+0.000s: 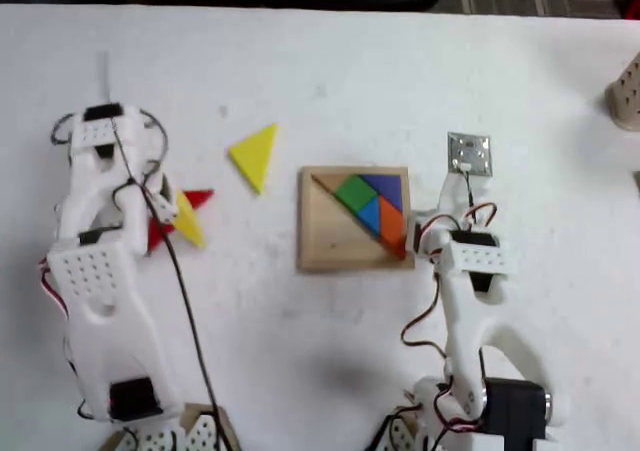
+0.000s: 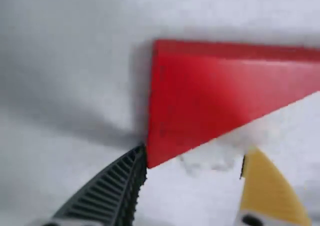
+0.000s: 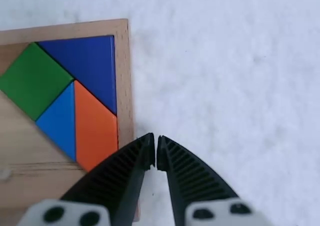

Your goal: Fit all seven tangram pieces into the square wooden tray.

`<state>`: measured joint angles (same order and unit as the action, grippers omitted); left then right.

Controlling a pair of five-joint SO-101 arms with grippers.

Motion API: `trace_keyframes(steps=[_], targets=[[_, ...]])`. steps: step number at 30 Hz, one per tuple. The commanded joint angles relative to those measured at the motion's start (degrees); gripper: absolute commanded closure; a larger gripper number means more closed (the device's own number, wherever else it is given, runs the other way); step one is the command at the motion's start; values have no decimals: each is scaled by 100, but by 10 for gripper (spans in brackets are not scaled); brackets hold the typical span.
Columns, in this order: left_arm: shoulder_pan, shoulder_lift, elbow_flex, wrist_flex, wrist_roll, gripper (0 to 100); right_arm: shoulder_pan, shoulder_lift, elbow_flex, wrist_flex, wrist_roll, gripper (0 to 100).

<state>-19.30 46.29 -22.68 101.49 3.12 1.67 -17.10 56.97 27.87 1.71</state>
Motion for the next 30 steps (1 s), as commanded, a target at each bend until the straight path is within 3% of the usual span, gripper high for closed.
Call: trace_keyframes(steps=[1,6,13,15,24,30], targets=[[505,-1323,738,79,-651,676,-22,-57,-53,-84,264,981],[567,-2774,1152,-387,-1547,676,-22,-57,-53,-84,387,981],[505,-3574,1785,-1758,-5029,676,-22,-66,-53,-84,404,981],[400,-3565,2040,-2215,-5556,676,-22,-66,-53,-84,404,981],[242,-3556,3095,-4026,-6224,674,-48,-57,-53,-84,422,981],[215,-2958,2919,-4510,-6277,674,-57,-48,-53,-92,422,981]])
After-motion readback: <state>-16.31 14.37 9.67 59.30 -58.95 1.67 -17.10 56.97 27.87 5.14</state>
